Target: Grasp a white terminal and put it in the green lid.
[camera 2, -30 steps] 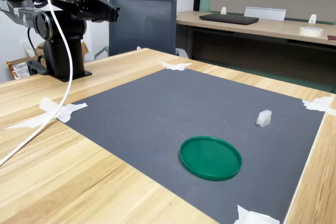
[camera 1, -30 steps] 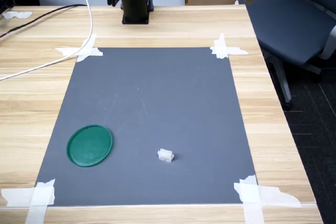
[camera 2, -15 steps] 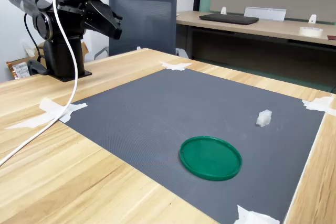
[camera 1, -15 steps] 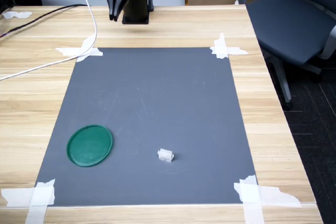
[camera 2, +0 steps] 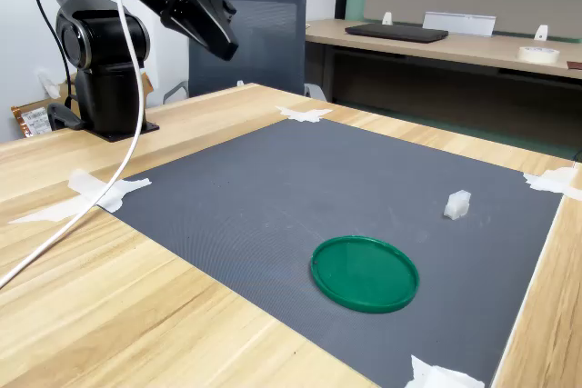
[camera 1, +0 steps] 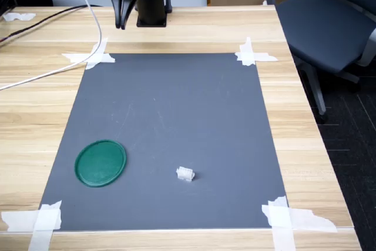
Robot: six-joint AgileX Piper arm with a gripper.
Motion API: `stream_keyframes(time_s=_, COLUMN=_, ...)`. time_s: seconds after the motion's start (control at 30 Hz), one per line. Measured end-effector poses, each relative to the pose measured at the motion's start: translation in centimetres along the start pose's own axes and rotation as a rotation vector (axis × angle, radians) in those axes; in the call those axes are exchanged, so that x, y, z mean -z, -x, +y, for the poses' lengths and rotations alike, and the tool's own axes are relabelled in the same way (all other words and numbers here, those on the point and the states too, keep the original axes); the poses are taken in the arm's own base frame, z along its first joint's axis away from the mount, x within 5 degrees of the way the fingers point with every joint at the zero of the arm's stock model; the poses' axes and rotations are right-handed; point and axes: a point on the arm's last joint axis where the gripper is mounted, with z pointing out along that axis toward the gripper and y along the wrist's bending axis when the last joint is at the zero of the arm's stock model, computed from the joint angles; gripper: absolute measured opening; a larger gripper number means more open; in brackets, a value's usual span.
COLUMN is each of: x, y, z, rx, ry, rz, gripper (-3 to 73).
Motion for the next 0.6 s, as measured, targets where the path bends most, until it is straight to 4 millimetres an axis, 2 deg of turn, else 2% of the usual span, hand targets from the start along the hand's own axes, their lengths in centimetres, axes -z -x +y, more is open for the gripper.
stream_keyframes(time_s=0.27, x=-3.1, y=5.3, z=-1.0, rx=0.052, ry=0.031, rz=0.053, gripper=-2.9)
stream_keyframes(time_s=0.47, x=-5.2, y=8.4, z=1.1, rx=0.158, ry=0.155, rz=0.159, gripper=-2.9)
stream_keyframes(time_s=0.6, x=-6.4, y=10.5, z=2.1, rx=0.183, ry=0.193, rz=0.154, gripper=-2.9)
